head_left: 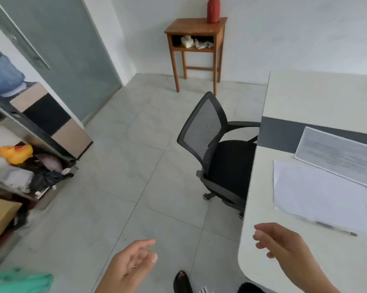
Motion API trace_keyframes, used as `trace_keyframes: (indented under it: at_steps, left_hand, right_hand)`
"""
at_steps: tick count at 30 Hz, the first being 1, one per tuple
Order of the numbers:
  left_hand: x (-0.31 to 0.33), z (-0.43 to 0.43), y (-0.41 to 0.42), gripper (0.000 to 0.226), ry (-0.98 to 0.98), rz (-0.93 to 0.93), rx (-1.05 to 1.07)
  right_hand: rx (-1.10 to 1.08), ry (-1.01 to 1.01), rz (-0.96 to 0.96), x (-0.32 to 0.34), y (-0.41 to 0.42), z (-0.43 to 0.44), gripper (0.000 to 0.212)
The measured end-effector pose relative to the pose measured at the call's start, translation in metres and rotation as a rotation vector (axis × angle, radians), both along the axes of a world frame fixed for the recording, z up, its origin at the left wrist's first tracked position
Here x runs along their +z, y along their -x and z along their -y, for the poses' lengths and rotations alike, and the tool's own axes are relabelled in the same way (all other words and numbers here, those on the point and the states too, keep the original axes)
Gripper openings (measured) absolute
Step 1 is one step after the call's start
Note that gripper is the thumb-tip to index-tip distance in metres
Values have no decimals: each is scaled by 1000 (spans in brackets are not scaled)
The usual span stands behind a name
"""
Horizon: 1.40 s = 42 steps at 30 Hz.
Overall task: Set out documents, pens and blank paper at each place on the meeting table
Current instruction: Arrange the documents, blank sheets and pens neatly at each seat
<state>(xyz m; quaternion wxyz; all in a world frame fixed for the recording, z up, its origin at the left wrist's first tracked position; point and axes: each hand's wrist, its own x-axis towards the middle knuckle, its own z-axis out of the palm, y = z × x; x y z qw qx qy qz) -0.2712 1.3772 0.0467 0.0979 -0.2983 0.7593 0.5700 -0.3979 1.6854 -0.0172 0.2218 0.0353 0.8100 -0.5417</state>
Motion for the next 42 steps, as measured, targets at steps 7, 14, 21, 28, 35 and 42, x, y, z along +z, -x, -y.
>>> trace_keyframes:
  at_steps: [7,14,21,28,35,42]
  left_hand:
    - [-2,65,117,21,-5,-3,-249]
    - [-11,49,240,39,-25,16,-552]
    - [-7,43,347,49,17,55,-767]
    - [-13,3,449,32,39,77,-1091]
    - [-31,-81,551,25,97,7,-1438]
    - [-96,-221,594,39,334,-206,-1693]
  right_hand:
    - [-292,-15,32,3,11,38,7]
    - [-498,-6,27,-13,74,48,5]
    - [-624,12,-10,-6,149,53,6]
    - [-870,-61,26,-6,172,40,6]
    - [-1168,-111,87,-14,180,47,5]
    - [-1300,-120,183,-42,194,21,7]
